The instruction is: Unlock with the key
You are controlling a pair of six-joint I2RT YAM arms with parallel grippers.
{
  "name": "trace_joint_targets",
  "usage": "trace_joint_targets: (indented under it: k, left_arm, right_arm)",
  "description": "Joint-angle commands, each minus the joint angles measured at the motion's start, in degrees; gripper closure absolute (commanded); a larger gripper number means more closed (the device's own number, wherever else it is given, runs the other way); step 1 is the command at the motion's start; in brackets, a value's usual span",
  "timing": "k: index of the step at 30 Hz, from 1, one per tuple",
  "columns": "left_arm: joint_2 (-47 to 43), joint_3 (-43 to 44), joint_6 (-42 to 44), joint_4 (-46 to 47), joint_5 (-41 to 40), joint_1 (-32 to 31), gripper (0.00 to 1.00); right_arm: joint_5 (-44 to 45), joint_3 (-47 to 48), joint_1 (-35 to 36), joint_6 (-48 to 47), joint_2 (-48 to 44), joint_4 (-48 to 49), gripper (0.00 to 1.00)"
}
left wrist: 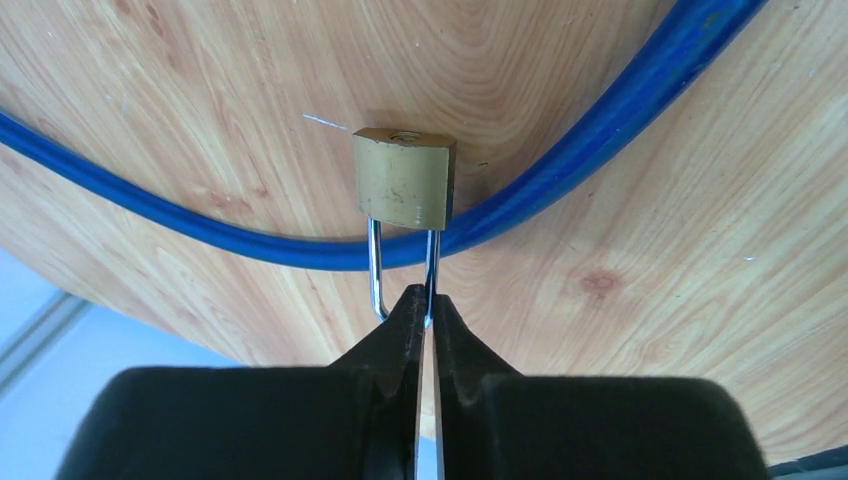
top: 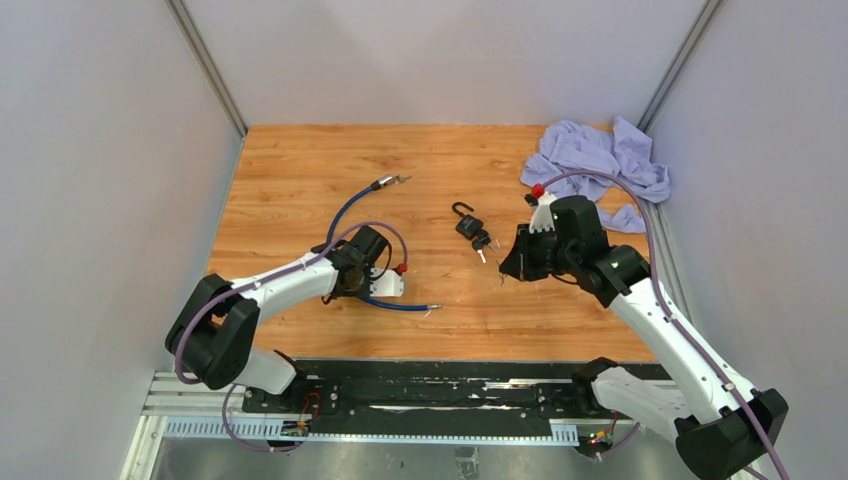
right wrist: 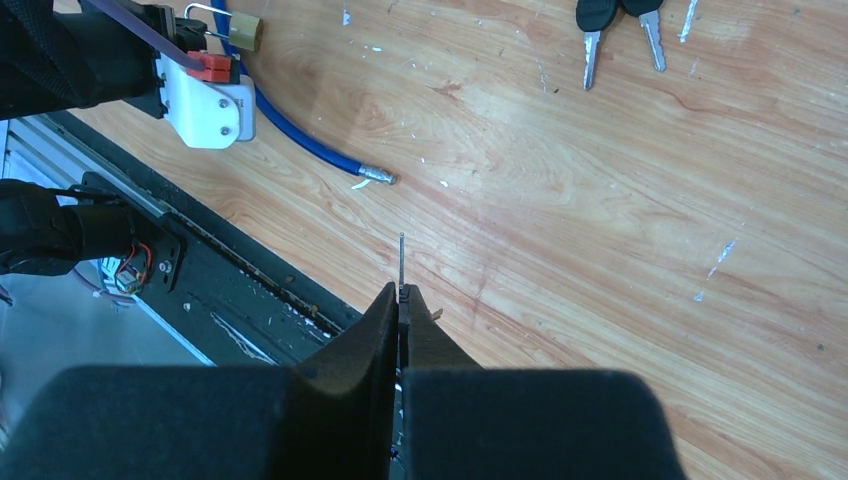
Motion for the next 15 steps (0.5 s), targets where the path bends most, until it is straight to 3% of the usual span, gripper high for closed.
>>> trace_joint_targets:
  k: [1,3,6,10,15]
  left_arm:
    - [-1.5,-0.9,-4.6,-1.8,1.1,0.4,0.86]
    - [-2.2,-1.7,-4.9,-1.7,2.1,0.4,0.77]
    - [-3.2,-3.0,-4.7,-1.3,2.8,0.4,0.71]
    - [-4.0,-2.8,-5.8,-2.0,4.2,0.6,0.53]
    - [-8.3,1.5,-5.8,-4.6,7.0,1.5,0.15]
  right_arm:
    - [-1.2,1.0,-1.1,0.6,-0.1,0.9,0.99]
    - [-1.4,1.0,-1.1,0.7,0.0,0.9,0.99]
    - [-1.4,1.0,-1.1,0.5,0.1,0.9,0.99]
    - [-1.4,1.1,-1.1,0.4,0.5,1.1,1.0]
    - [-1.6,1.2,-1.1,0.1,1.0,1.2,0.99]
